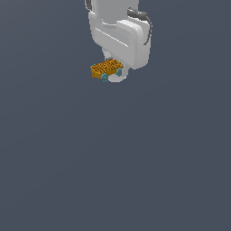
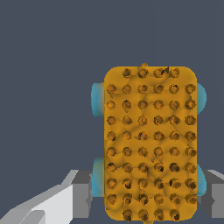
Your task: Pick up the object and move it to a goal position.
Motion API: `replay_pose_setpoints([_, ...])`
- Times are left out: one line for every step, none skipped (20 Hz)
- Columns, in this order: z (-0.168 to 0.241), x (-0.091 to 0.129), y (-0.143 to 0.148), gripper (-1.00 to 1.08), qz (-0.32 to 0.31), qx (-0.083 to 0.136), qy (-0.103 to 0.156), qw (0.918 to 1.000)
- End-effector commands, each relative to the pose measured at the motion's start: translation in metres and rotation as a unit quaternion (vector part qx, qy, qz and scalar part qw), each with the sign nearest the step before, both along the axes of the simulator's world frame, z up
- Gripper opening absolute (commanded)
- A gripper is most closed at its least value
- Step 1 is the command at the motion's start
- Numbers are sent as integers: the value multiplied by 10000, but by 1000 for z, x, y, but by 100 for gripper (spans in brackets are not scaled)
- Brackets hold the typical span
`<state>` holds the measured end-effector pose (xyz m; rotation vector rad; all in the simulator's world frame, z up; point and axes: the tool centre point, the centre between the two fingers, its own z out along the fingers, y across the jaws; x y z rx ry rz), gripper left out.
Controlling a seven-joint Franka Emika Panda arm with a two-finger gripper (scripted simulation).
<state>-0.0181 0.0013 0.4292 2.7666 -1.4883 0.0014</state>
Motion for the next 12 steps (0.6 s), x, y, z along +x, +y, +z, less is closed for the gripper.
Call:
replay_pose_setpoints([13, -3, 2, -100, 0, -1, 4, 10000])
replay_pose_setpoints([17, -3, 3, -100, 0, -1, 4, 10000])
replay_pose_setpoints([21, -4, 4, -100, 4, 1, 4, 10000])
replay_pose_setpoints([24, -4, 4, -100, 4, 1, 4, 10000])
replay_pose_setpoints([26, -4, 5, -100, 4, 1, 4, 10000])
replay_pose_setpoints([28, -4, 5, -100, 4, 1, 4, 10000])
replay_pose_setpoints([29, -4, 5, -100, 4, 1, 4, 10000])
replay_pose_setpoints([29, -4, 5, -100, 4, 1, 4, 10000])
replay_pose_setpoints([30, -4, 6, -100, 7, 2, 4, 10000])
replay_pose_setpoints([29, -4, 6, -100, 7, 2, 4, 10000])
replay_pose_setpoints([28, -4, 5, -100, 7, 2, 4, 10000])
replay_pose_setpoints([28, -3, 5, -100, 7, 2, 4, 10000])
